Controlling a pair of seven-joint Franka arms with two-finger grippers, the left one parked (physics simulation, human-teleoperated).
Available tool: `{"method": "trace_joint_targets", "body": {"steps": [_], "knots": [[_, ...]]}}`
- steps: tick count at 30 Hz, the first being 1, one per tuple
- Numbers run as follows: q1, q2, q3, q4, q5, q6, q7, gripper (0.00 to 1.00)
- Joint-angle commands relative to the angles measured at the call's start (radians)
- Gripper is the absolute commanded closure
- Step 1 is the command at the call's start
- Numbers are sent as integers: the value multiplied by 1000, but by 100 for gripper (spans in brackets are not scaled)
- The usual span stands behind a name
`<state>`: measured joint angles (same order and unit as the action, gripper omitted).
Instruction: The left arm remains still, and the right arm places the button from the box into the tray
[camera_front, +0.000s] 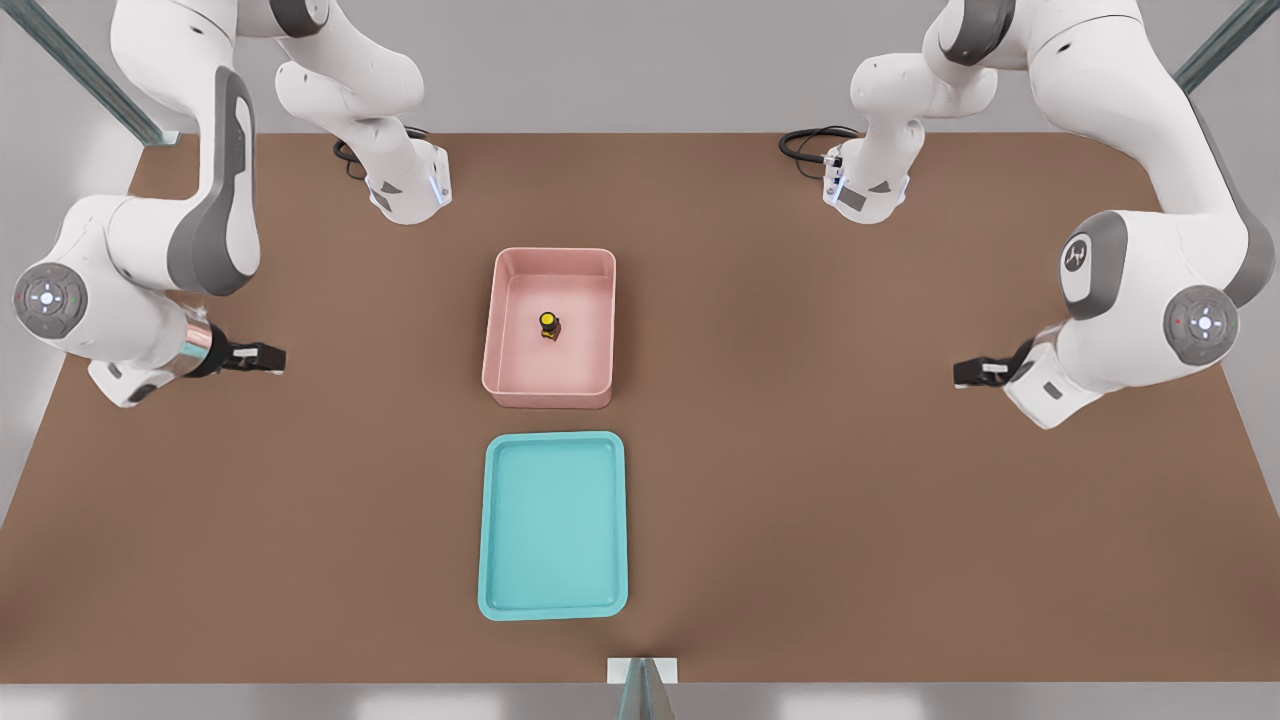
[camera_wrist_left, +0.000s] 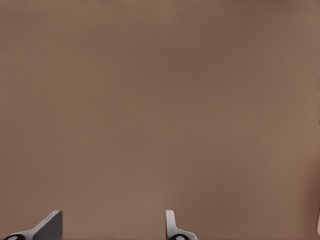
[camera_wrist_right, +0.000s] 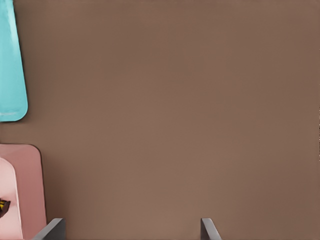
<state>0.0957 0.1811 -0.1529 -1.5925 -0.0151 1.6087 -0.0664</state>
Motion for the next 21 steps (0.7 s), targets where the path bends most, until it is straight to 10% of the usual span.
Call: {"method": "trace_joint_targets", "body": {"steps": [1,9,13,21], "knots": [[1,0,0,0,0,114,-49,0],[368,69,33,-18,107,169,563,0],[498,-45,38,-343,152,441,789,0],[558,-52,162,-560,152,665,1019,0]]}}
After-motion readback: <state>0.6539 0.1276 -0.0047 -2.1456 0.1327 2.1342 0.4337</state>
